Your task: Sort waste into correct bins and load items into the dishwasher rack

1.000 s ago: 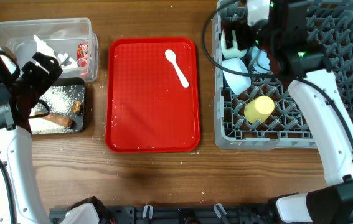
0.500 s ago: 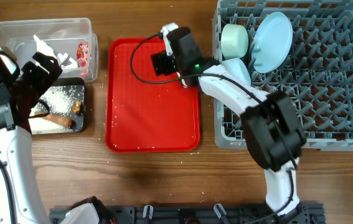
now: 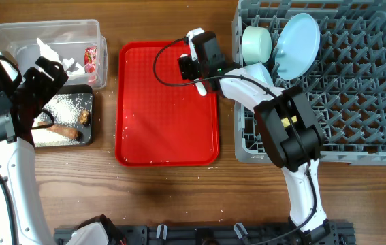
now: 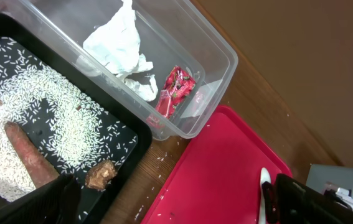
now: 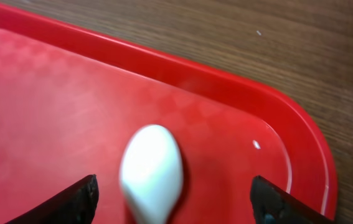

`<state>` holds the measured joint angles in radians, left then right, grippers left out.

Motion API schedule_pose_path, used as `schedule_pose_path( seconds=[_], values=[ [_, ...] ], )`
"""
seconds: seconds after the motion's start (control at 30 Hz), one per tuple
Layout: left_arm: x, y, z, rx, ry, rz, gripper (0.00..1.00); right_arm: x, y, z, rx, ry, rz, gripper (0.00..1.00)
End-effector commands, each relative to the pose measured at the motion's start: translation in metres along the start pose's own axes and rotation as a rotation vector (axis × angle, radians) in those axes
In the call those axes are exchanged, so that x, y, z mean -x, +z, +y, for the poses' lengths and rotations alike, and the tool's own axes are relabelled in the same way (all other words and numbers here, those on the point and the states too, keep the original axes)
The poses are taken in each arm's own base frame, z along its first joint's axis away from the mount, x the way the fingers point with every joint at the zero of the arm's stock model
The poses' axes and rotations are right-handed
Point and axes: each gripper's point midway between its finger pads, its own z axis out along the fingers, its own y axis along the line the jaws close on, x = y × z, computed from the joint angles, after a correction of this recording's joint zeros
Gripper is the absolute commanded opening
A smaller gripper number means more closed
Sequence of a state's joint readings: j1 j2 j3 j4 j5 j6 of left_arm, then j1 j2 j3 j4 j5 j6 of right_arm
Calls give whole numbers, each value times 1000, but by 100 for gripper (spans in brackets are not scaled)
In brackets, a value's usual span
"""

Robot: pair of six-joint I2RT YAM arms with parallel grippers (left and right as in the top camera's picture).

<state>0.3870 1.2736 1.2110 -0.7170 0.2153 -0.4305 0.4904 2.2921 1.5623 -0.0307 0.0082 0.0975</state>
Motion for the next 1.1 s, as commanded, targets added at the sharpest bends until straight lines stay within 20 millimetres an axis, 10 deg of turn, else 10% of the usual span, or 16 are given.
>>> schedule_pose_path(
  seconds=[0.0,0.6,0.8,1.07],
  values=[
    [3,-2,-5,-18,20,-5,100,6,8,6,26,16,-28,69],
    [3,-2,-5,-18,20,-5,100,-62,17,45,241,300,233,26],
    [3,-2,-5,-18,20,-5,100,-77,1,64,341,347,343,4],
    [3,-2,-5,-18,20,-5,100,-60,-50,55,269,312,397,4]
  ],
)
